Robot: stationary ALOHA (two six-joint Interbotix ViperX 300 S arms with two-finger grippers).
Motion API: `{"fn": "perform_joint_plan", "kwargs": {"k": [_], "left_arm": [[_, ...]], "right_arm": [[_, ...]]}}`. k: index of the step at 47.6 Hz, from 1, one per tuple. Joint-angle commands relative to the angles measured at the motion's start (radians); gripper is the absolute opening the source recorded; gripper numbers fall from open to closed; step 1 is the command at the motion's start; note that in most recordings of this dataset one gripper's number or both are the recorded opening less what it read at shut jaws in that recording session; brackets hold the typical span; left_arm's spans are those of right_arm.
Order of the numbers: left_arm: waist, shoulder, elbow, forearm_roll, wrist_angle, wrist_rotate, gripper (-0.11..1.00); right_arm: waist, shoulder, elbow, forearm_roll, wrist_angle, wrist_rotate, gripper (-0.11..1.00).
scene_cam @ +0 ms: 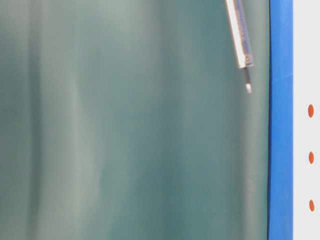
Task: Touch the tip of the soldering iron to the mark.
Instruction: 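Lower the iron back onto the blue table below the board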
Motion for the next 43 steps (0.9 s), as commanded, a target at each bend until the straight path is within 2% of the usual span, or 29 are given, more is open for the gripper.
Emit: {"fn": "perform_joint_plan", "kwargs": {"k": [1,15,24,43], "left_arm": [[-0.003,0.005,-0.011,0.002,-0.011,-0.002,0.0],[-0.003,0.005,-0.011,0.002,-0.009,-0.002,0.0],[-0.003,0.005,-0.011,0.002,-0.011,-0.002,0.0],[-0.003,0.003,-0.011,0.003,-0.011,0.0,0.0]], "right_arm": [[0.012,0.0,-0.032,-0.015,0.003,0.018,0.07],[0.008,0.025,-0.037,-0.058,-0.017,0.021,0.07],[-0.034,0.087,-0.077,-0.061,-0.067,0.0,0.07],[-0.126,0.27,-0.267,-0.061,-0.137,-0.147,0.07]]}}
